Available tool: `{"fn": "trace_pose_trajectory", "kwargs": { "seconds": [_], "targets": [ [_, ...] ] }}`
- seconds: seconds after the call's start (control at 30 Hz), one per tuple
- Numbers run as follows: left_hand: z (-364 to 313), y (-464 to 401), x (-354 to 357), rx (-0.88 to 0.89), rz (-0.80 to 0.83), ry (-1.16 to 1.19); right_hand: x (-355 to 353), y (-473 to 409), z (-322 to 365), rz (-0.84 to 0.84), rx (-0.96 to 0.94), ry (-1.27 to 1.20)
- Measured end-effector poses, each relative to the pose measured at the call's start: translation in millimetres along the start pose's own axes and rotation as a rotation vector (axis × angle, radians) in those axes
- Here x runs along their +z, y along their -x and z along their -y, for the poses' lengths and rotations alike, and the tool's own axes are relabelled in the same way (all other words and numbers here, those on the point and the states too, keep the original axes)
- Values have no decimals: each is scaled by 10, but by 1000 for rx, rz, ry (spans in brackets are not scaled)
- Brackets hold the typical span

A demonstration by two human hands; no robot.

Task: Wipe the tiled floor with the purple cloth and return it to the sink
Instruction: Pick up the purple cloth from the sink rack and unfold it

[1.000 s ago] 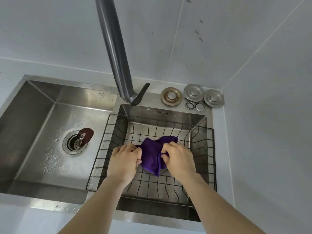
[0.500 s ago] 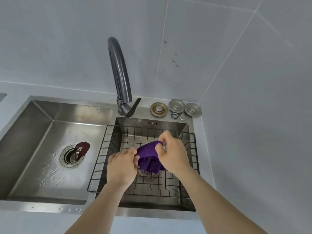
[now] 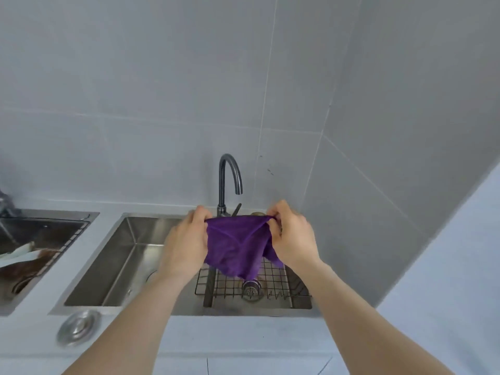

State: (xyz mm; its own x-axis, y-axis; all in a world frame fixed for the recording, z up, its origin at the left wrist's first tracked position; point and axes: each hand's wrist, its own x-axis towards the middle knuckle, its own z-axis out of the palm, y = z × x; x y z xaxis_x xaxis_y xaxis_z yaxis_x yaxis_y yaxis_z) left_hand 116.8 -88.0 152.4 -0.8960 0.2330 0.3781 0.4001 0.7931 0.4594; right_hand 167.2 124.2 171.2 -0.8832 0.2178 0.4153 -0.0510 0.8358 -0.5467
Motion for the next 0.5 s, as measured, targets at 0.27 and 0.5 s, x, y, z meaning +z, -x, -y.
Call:
{"fn": "trace_pose_trajectory", "kwargs": {
  "seconds": [0.27,0.5],
  "targets": [
    [-287,887,-1145,32,-86,-1,-844,915,975,-106,-35,26],
    [-511,1340,-1580,21,-53,-2,-1289,1373,1188,-94,50,22]
  ]
}}
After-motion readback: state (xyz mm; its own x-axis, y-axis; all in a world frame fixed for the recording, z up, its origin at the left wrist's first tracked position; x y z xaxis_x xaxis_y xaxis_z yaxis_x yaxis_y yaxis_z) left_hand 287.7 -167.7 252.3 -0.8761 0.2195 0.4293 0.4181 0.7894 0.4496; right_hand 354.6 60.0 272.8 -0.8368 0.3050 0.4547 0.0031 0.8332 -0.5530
